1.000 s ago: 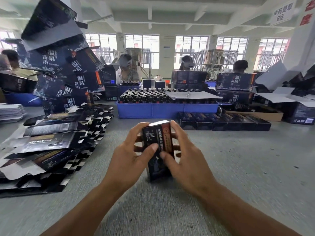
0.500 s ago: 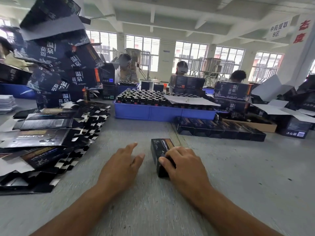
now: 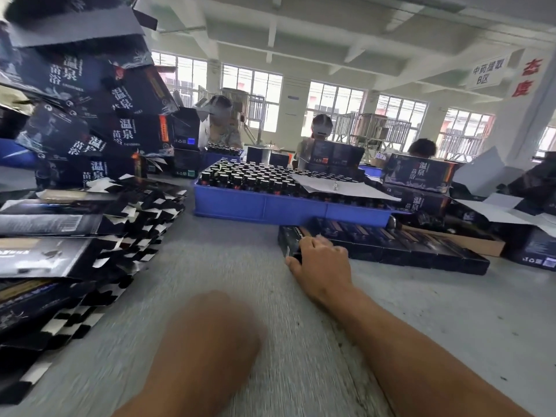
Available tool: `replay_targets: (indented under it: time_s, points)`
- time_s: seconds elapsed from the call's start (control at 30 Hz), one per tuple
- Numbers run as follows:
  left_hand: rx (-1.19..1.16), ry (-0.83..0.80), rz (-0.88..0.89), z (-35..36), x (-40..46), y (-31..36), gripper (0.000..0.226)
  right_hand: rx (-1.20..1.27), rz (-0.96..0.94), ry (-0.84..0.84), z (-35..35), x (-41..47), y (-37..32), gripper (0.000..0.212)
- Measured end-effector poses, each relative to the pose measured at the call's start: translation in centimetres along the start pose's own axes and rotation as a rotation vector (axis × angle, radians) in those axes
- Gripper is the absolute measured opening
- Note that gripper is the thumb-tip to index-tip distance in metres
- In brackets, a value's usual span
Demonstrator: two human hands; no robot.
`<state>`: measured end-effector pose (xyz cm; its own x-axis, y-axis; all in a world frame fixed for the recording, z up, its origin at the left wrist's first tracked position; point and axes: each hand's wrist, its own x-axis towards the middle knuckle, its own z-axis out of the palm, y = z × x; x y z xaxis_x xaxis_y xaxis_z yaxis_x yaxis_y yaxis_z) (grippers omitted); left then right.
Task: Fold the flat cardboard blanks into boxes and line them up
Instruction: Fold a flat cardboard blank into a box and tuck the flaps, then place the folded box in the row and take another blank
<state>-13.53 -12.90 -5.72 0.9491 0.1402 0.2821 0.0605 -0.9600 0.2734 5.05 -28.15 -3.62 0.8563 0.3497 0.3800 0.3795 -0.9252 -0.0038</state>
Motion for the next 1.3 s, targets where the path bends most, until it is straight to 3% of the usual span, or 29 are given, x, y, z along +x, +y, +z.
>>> replay_targets:
  time_s: [0.27, 0.4, 0.6, 0.77, 1.1, 1.3]
  points:
    - [0.015, -0.042, -0.038, -0.1, 0.7, 0.1, 0.051, 0.009, 0.107, -0.122, 3.2, 6.4, 1.6, 0.063]
    - [0.023, -0.108, -0.037, -0.3, 0.8, 0.2, 0.047, 0.023, 0.088, -0.102, 3.1, 6.2, 1.3, 0.067]
    - [0.015, -0.120, -0.048, -0.2, 0.5, 0.3, 0.044, 0.104, -0.040, -0.080, 0.8, 0.8, -1.1, 0.057]
    - [-0.027, -0.013, -0.023, 0.3, 0.1, 0.5, 0.040, 0.226, -0.174, -0.209, -1.7, -7.6, -3.3, 0.040]
    - [-0.076, -0.055, -0.009, -1.1, -0.8, 0.1, 0.039, 0.244, -0.224, -0.327, -2.1, -12.1, -2.7, 0.051]
    - [0.242, 0.078, -0.213, -3.9, -1.4, -1.8, 0.043, 0.343, -0.226, -0.297, -2.6, -13.3, -2.4, 0.045]
